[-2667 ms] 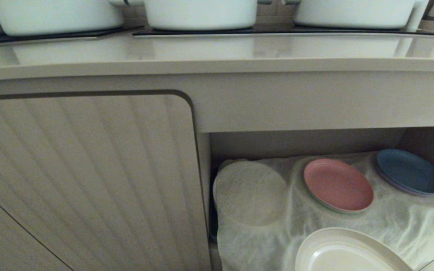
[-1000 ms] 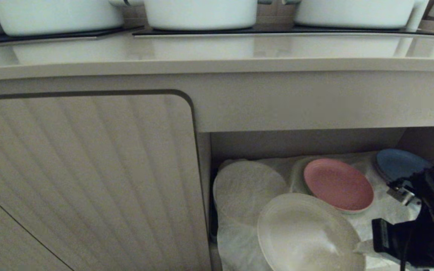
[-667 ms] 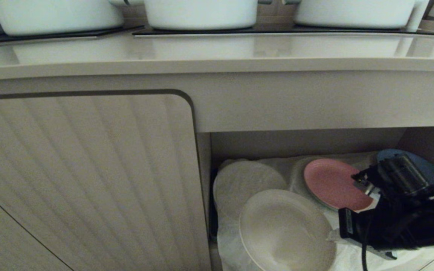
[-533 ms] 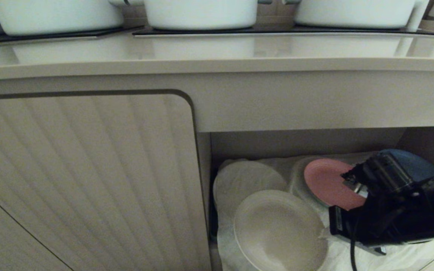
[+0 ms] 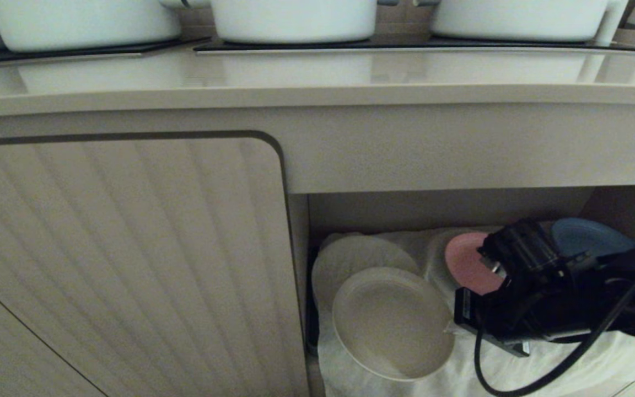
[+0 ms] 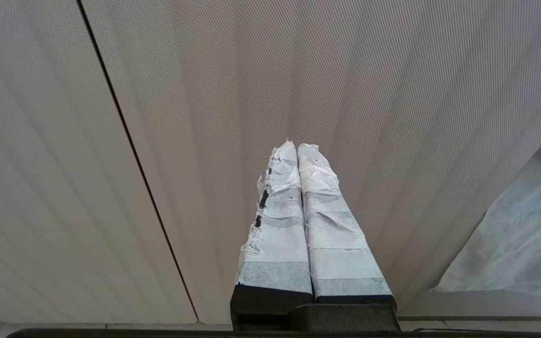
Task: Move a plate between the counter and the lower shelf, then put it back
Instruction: Put the plate in the cupboard
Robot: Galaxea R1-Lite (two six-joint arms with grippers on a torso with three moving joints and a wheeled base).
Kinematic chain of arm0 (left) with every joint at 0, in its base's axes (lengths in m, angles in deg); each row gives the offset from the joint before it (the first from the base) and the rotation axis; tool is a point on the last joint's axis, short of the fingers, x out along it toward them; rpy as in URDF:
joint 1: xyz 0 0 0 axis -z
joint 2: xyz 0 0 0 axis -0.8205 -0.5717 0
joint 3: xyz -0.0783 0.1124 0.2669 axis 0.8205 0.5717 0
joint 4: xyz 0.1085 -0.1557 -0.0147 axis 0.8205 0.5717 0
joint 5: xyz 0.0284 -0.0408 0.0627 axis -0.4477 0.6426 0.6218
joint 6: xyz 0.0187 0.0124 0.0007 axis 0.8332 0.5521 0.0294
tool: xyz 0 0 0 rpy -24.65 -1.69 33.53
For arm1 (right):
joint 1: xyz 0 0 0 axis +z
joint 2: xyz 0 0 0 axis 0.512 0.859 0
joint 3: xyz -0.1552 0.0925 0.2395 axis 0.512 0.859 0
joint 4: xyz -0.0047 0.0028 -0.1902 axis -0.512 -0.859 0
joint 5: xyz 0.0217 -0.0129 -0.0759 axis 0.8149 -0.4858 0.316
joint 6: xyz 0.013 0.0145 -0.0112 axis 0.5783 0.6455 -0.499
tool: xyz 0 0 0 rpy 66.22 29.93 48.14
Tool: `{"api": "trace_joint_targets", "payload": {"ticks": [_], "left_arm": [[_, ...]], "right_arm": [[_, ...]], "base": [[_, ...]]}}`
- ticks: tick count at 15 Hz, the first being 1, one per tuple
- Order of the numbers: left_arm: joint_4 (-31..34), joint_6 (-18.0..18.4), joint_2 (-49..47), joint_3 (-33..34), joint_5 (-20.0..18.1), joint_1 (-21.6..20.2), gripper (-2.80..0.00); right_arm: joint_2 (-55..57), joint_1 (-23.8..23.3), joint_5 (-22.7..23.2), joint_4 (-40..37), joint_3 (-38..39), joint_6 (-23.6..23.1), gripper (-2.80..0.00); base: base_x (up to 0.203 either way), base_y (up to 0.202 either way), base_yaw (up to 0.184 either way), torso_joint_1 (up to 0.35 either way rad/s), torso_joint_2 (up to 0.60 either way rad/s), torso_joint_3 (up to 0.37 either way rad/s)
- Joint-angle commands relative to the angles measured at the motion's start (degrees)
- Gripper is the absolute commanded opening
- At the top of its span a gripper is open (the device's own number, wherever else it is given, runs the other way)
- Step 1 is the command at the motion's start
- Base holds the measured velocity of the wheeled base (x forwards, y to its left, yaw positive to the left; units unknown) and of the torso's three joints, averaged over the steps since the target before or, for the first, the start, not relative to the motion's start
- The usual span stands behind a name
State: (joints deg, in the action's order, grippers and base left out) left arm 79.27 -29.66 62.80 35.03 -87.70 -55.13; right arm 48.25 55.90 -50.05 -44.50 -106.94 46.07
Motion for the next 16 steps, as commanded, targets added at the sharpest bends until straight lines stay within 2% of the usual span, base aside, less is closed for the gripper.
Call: {"api": "trace_joint_targets", "payload": {"ticks": [1,4,8,16], "left_arm": [[0.0,0.0,0.0,0.0,0.0,0.0,-2.80],[0.0,0.0,0.0,0.0,0.0,0.0,-2.80],[0.0,0.0,0.0,0.0,0.0,0.0,-2.80],[0.0,0.0,0.0,0.0,0.0,0.0,-2.80]], "right_arm": [[2.2,0.0,-0.6,0.1,-0.9,0.9,-2.80],[4.3,0.0,-1.3,0.1,-3.8,4.4,-2.80],[8.0,0.3,-3.6,0.1,-7.1,5.7,-2.80],[14.2,3.6,-7.3,-0.1,-14.8,11.9,-2.80]], "base": [[0.000,0.000,0.000,0.000,0.00,0.000],[0.000,0.000,0.000,0.000,0.00,0.000],[0.000,0.000,0.000,0.000,0.00,0.000],[0.000,0.000,0.000,0.000,0.00,0.000]]}}
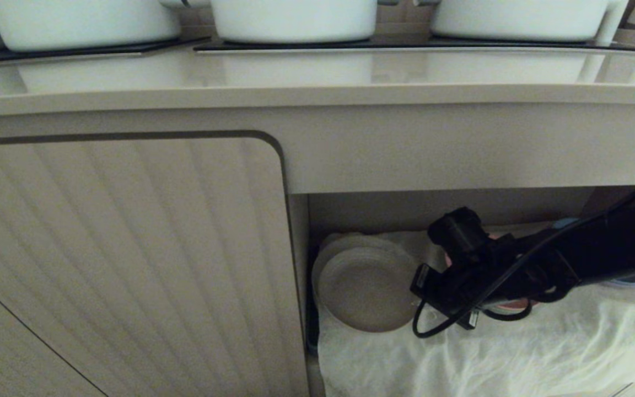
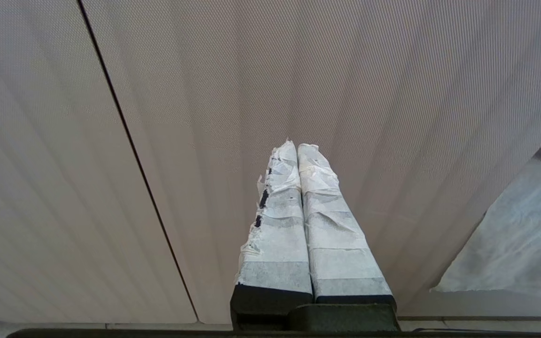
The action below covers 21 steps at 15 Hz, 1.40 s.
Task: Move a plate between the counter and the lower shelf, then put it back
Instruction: Put the plate in the cupboard
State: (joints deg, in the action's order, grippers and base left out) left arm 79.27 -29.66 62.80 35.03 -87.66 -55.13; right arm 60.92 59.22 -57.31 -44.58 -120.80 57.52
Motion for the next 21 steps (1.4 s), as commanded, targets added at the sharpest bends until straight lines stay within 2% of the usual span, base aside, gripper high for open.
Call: {"api": "trace_joint_targets", "payload": {"ticks": [1,6,10,21], "left_arm": [[0.0,0.0,0.0,0.0,0.0,0.0,-2.80],[0.0,0.0,0.0,0.0,0.0,0.0,-2.80],[0.0,0.0,0.0,0.0,0.0,0.0,-2.80],[0.0,0.0,0.0,0.0,0.0,0.0,-2.80]], "right_arm": [[1.8,0.3,0.0,0.1,-1.0,0.5,-2.80],[3.2,0.1,-0.2,0.0,-1.3,0.5,-2.80],[4.7,0.1,-3.5,0.2,-3.2,1.7,-2.80],[6.3,-0.2,-3.8,1.3,-4.3,2.3,-2.80]], "base": [[0.000,0.000,0.000,0.000,0.00,0.000],[0.000,0.000,0.000,0.000,0.00,0.000],[0.000,0.000,0.000,0.000,0.00,0.000],[0.000,0.000,0.000,0.000,0.00,0.000]]}}
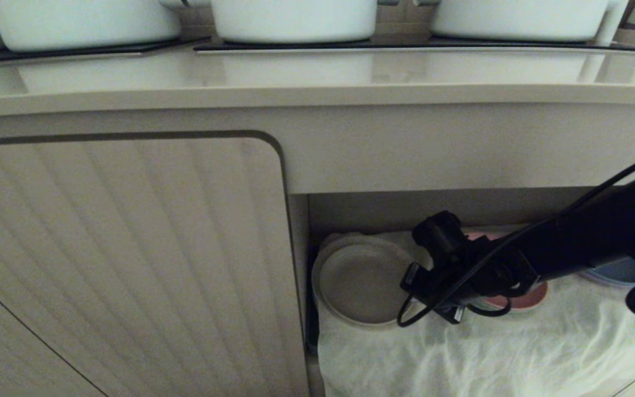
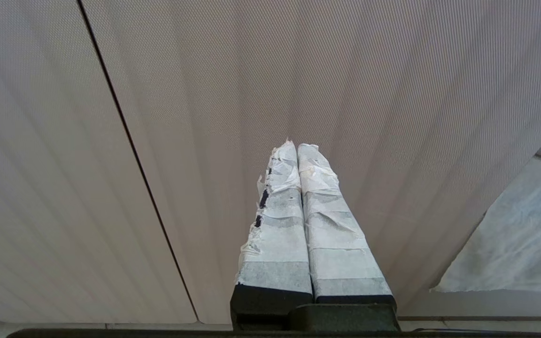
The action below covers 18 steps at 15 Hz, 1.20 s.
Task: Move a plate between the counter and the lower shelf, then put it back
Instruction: Put the plate in the cupboard
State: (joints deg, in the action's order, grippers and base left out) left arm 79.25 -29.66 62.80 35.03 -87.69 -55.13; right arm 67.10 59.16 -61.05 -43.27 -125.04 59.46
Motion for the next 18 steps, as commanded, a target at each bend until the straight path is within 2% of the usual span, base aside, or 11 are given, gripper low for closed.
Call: {"api": "trace_joint_targets", "payload": {"ticks": [1,18], "left_arm": [[0.0,0.0,0.0,0.0,0.0,0.0,-2.80],[0.0,0.0,0.0,0.0,0.0,0.0,-2.80]], "right_arm": [[0.2,-0.1,0.0,0.0,0.1,0.4,-2.80],[0.1,-1.1,-0.5,-0.2,-1.0,1.1,-2.80]], "base": [[0.000,0.000,0.000,0.000,0.00,0.000],[0.000,0.000,0.000,0.000,0.00,0.000]]}}
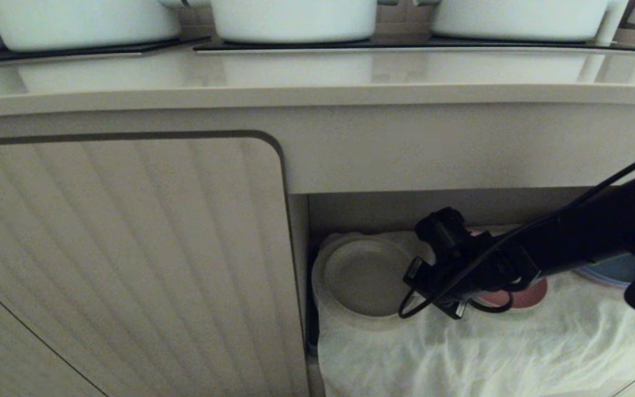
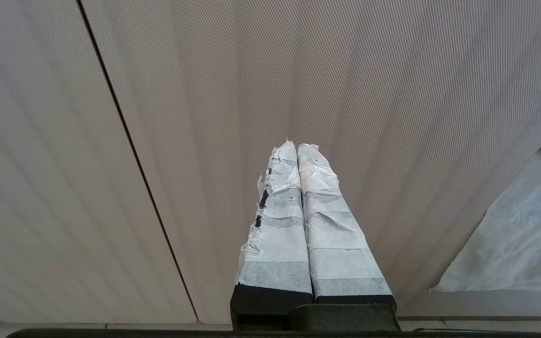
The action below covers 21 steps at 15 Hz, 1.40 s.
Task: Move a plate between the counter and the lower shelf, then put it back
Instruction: Put the plate in the cupboard
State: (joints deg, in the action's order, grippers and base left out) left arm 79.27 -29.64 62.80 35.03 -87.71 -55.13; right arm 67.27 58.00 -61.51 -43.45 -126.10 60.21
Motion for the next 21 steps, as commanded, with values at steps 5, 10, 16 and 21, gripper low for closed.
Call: {"api": "trace_joint_targets", "payload": {"ticks": [5,10,16,21], "left_arm": [[0.0,-0.1,0.0,0.0,0.0,0.0,-2.80],[0.0,-0.1,0.0,0.0,0.0,0.0,-2.80],[0.0,-0.1,0.0,0.0,0.0,0.0,-2.80],[0.0,-0.1,0.0,0.0,0.0,0.0,-2.80]], "right_arm": [[-0.1,0.0,0.0,0.0,0.3,0.4,-2.80],[-0.2,0.0,0.0,-0.1,0.6,0.3,-2.80],[-0.4,0.2,0.0,-0.2,0.7,0.2,0.00],[-1.1,0.3,-0.5,-0.2,1.0,-0.1,0.00]], "base": [[0.000,0.000,0.000,0.000,0.00,0.000],[0.000,0.000,0.000,0.000,0.00,0.000],[0.000,0.000,0.000,0.000,0.00,0.000],[0.000,0.000,0.000,0.000,0.00,0.000]]}}
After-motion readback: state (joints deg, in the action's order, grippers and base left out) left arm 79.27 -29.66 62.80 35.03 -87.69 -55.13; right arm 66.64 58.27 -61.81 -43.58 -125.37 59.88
